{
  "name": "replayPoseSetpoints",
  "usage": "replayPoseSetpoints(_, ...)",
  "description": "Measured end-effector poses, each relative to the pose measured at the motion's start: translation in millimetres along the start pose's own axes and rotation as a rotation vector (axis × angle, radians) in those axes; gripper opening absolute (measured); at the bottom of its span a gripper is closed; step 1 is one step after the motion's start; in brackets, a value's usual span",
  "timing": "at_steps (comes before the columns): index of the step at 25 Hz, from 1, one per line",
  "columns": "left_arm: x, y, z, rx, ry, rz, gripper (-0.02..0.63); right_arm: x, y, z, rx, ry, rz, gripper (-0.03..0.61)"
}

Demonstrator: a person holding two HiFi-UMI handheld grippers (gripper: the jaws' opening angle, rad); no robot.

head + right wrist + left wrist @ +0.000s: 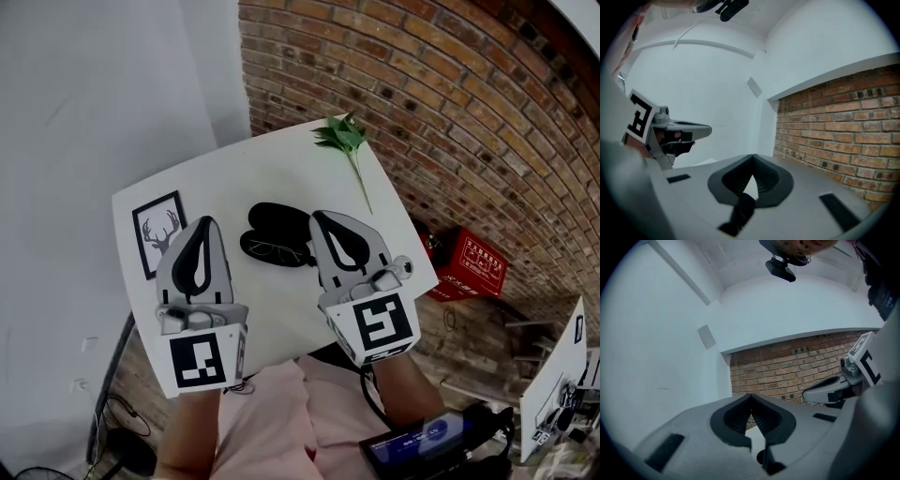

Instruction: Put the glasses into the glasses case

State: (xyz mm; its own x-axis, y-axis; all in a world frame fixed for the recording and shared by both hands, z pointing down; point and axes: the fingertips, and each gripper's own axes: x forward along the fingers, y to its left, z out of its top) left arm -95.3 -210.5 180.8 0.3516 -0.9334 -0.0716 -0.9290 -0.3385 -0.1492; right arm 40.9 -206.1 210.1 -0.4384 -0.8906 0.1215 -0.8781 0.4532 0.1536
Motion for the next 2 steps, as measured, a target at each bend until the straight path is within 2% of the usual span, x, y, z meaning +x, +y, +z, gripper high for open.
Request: replayPoseSetpoints(2,1.3,0.4,-2.2,-0.002,0.003,-0.001,0.005,1.5,1.6,-1.3,0.016,0.014,0.002,0.003)
